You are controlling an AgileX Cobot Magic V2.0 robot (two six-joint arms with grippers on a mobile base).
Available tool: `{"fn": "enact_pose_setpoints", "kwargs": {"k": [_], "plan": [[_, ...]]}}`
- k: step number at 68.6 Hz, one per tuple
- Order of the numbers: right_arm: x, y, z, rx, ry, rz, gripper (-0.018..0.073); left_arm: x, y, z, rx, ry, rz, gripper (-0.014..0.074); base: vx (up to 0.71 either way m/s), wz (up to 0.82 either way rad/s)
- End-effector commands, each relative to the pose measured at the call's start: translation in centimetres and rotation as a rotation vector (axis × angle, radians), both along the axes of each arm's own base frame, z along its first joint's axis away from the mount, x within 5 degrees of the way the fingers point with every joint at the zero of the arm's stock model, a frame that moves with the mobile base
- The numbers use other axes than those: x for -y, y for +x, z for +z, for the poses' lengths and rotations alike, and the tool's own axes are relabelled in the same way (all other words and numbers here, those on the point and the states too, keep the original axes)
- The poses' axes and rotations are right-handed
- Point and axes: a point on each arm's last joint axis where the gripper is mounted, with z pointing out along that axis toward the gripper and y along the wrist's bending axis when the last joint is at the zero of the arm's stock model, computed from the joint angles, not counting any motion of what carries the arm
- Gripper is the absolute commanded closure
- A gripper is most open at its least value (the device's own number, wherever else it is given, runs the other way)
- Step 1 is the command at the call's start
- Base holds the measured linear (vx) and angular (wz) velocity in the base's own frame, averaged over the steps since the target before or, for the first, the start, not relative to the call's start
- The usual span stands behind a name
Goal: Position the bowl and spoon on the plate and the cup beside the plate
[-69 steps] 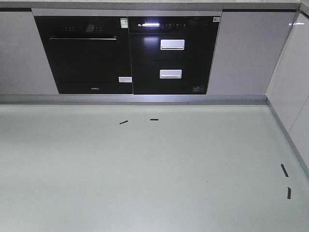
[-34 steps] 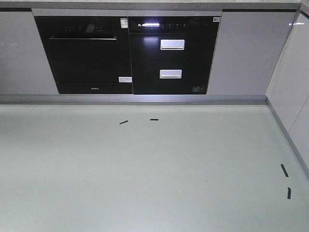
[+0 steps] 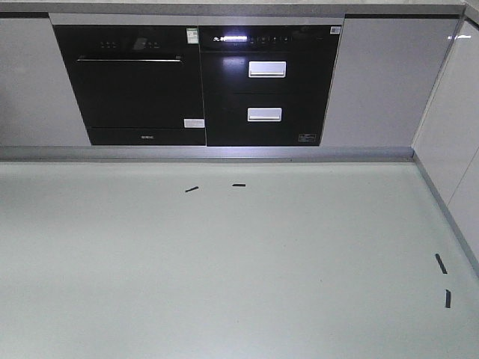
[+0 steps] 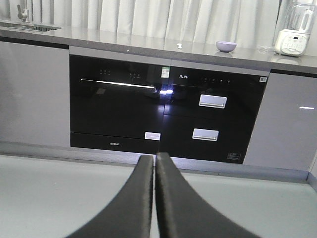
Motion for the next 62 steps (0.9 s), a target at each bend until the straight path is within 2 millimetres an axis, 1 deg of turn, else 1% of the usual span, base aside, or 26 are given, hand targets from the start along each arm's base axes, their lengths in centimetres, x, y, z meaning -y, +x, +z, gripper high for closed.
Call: {"fn": "enact_pose_setpoints", "kwargs": {"k": [1,62], "plan": [[-0.09,-0.04,0.43,0.069,-0.017,0.007,0.0561,-0.01,-0.01,0.02,0.062,-0.004,-0.002,0.0602,0.0,0.0],[-0.09,-0.04,0.43,0.069,-0.017,0.007,0.0561,-0.01,-0.01,0.02,0.062,-0.004,-0.002,0.0602,0.0,0.01]]}}
